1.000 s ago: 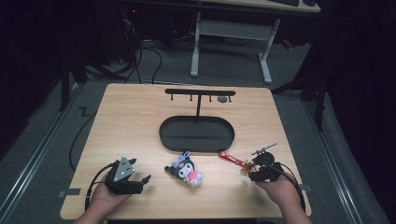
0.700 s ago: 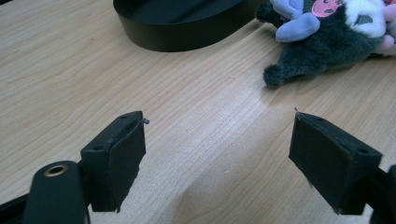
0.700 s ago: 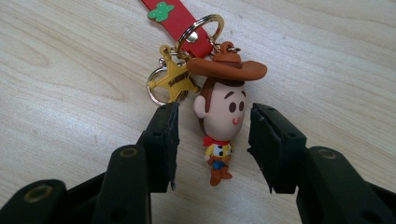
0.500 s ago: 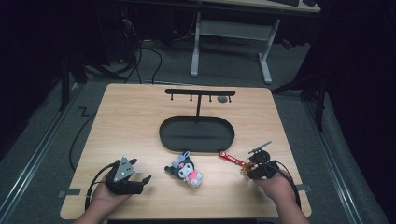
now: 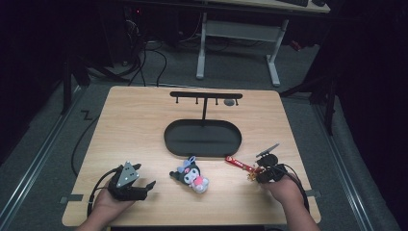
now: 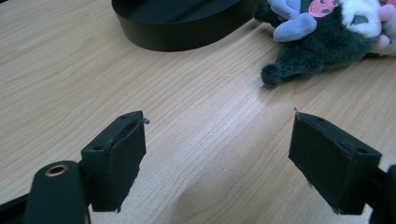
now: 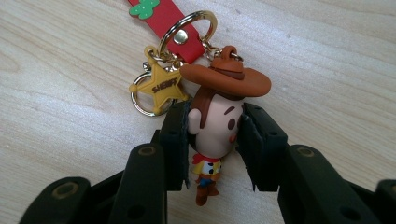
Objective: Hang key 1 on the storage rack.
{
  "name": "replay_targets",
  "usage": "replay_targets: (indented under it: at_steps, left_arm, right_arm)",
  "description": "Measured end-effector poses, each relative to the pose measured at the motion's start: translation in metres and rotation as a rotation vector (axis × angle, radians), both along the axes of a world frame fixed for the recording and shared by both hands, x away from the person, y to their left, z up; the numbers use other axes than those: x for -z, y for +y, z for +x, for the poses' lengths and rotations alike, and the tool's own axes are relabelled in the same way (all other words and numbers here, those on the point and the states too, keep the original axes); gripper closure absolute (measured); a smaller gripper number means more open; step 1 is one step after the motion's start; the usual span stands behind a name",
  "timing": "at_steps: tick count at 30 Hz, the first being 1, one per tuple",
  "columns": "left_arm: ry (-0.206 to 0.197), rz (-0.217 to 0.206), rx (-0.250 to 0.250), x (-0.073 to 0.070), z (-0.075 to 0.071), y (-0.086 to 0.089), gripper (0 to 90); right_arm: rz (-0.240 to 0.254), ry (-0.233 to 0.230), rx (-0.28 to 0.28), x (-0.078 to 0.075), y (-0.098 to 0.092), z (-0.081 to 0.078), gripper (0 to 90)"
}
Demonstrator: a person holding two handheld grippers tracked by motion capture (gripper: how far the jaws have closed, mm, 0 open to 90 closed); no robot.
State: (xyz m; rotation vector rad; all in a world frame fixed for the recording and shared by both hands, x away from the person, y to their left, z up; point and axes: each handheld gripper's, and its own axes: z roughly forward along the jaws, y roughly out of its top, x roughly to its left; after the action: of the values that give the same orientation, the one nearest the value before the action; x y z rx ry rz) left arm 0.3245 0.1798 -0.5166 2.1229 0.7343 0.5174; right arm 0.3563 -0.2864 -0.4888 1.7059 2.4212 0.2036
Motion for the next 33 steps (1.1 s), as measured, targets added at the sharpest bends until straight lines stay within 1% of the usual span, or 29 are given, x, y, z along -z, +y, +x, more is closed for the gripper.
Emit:
replay_targets:
  at_steps: [3,5,6,8,12,16,17,20,22,25,27,31,33]
  left_arm:
    - [-0.001,0.005,0.005,0.0004,-0.0008,-0.0011,19.2]
    - [0.0,0.009,0.009,0.0005,-0.0017,-0.0009,19.3]
    - [0.001,0.007,0.008,0.0008,-0.0021,-0.0003,19.3]
    - [0.002,0.007,0.005,0.0003,-0.0024,0.0011,19.4]
    - [0.001,-0.004,0.0,-0.001,-0.0022,0.0027,19.6]
    - [-0.002,0.0,0.005,-0.0011,-0.0017,0.0,19.7]
    - [-0.003,-0.001,0.007,-0.0013,-0.0012,-0.0015,19.7]
    - [-0.003,0.011,0.019,0.0008,-0.0003,-0.0062,19.8]
    - [0.003,0.019,0.025,0.0024,-0.0007,-0.0071,19.8]
    - [0.002,0.018,0.024,0.0011,-0.0008,-0.0054,20.1]
    - [0.001,0.013,0.018,0.0008,-0.0006,-0.0043,20.2]
    - [0.001,0.015,0.015,0.0008,-0.001,-0.0044,20.3]
    - [0.002,0.016,0.015,0.0009,-0.0011,-0.005,20.3]
  right_arm:
    - [0.018,0.004,0.009,0.0,-0.0033,0.0005,64.4]
    - [0.042,0.004,0.02,0.0005,-0.0057,0.0003,64.6]
    - [0.044,0.002,0.015,0.0007,-0.006,0.0002,64.6]
    - [0.036,0.008,0.011,0.0002,-0.0056,0.0006,64.6]
    - [0.037,0.014,0.003,0.0001,-0.0057,0.0016,64.6]
    - [0.041,0.009,-0.004,0.0006,-0.0059,0.0018,64.7]
    - [0.029,0.011,-0.002,0.0,-0.0054,0.0019,64.7]
    - [0.038,0.005,0.002,0.0003,-0.006,0.0007,65.2]
    - [0.049,-0.009,0.006,0.0011,-0.0066,-0.0006,65.6]
    - [0.051,-0.005,0.004,0.0009,-0.0069,-0.0004,66.0]
    - [0.038,0.003,0.004,0.0003,-0.0062,0.0007,66.0]
    - [0.042,0.011,0.0,0.0,-0.0063,0.0017,66.0]
    - [0.033,0.015,-0.008,-0.0019,-0.0045,0.0026,66.2]
